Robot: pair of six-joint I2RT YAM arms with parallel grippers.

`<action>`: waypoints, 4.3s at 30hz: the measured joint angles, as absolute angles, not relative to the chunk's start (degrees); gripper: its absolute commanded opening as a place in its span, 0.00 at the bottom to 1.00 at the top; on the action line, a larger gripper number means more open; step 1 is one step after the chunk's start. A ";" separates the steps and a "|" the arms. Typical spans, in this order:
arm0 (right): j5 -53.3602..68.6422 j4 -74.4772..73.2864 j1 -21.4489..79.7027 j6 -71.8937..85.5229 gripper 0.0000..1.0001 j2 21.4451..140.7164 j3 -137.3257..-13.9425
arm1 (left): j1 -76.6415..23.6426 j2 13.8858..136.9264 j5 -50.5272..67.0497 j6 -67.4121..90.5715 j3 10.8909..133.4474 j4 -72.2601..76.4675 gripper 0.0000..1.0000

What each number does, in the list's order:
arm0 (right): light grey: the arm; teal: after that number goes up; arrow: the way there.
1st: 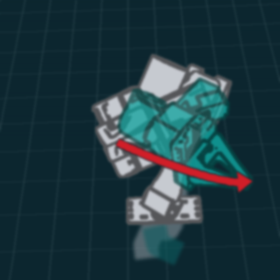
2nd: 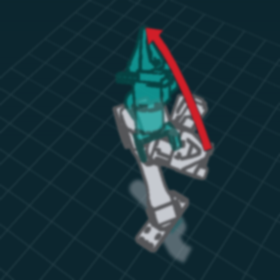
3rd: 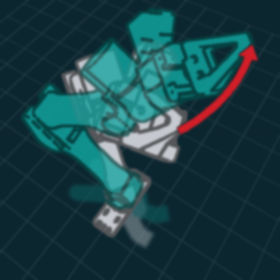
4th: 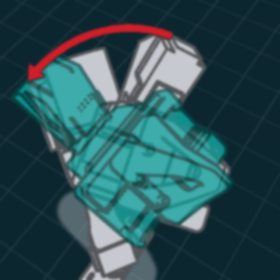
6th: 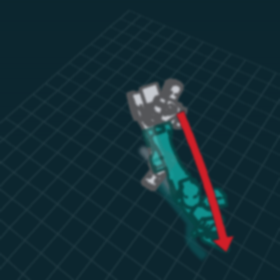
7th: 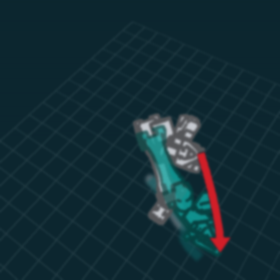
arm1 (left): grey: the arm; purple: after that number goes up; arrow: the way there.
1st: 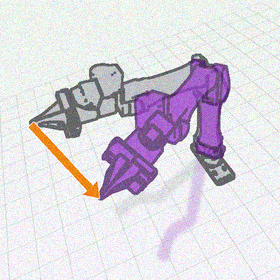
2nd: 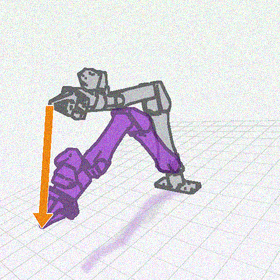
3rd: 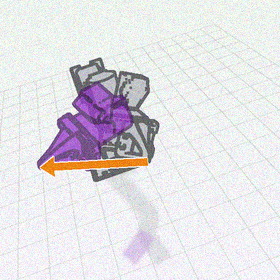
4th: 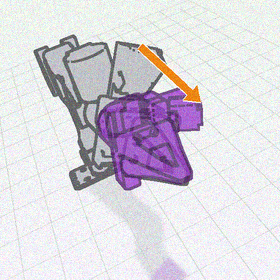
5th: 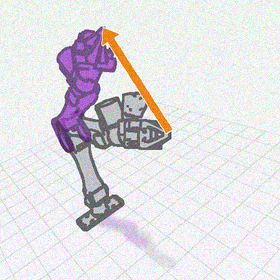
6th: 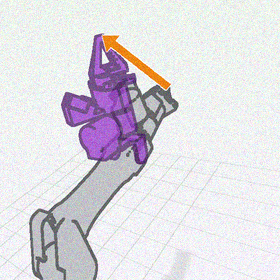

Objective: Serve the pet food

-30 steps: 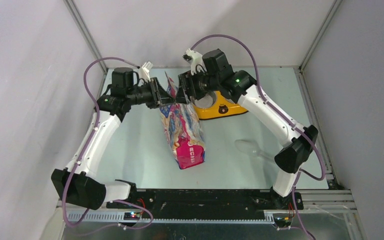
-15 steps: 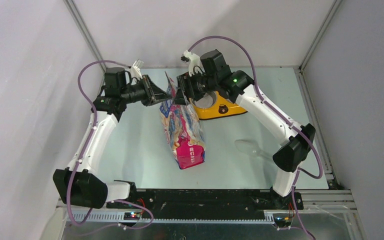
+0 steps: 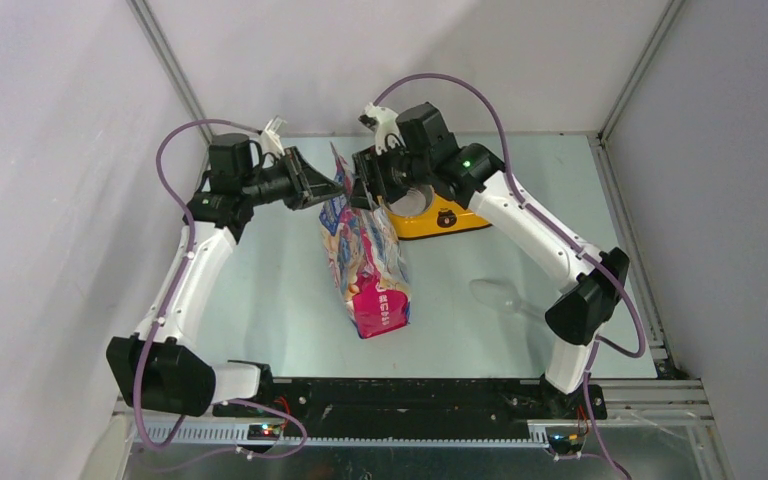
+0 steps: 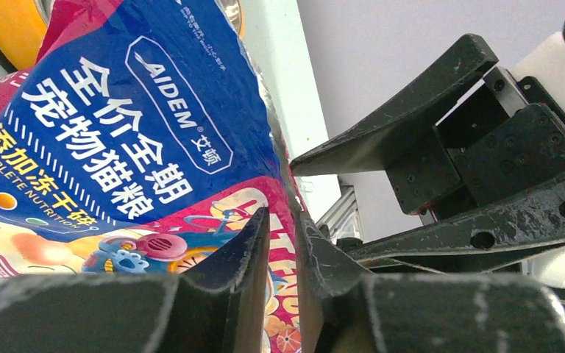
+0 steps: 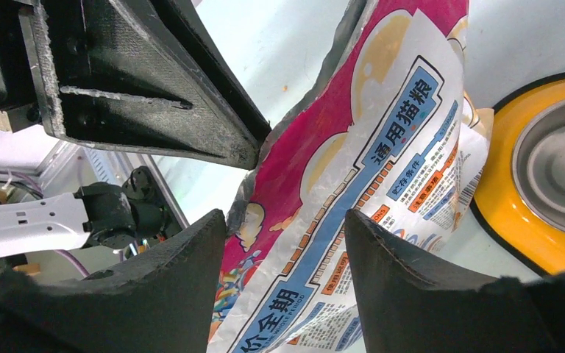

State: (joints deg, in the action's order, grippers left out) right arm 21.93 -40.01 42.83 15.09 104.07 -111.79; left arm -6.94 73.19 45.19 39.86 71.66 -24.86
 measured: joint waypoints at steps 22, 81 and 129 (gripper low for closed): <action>17.04 -39.99 43.86 16.95 0.61 104.73 -113.51 | -6.94 73.89 43.20 37.98 71.66 -27.35 0.14; 0.84 -38.89 47.90 13.26 0.20 103.70 -111.37 | -11.51 83.88 35.55 36.82 83.20 -30.06 0.25; 4.38 -41.08 43.22 12.88 0.30 107.70 -116.18 | -10.66 81.34 27.03 29.89 84.09 -40.73 0.55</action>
State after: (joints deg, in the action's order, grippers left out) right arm 4.38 -41.08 43.22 12.88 107.70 -116.18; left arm -10.66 81.34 27.03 29.89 84.09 -40.73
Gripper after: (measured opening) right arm 0.302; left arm 0.511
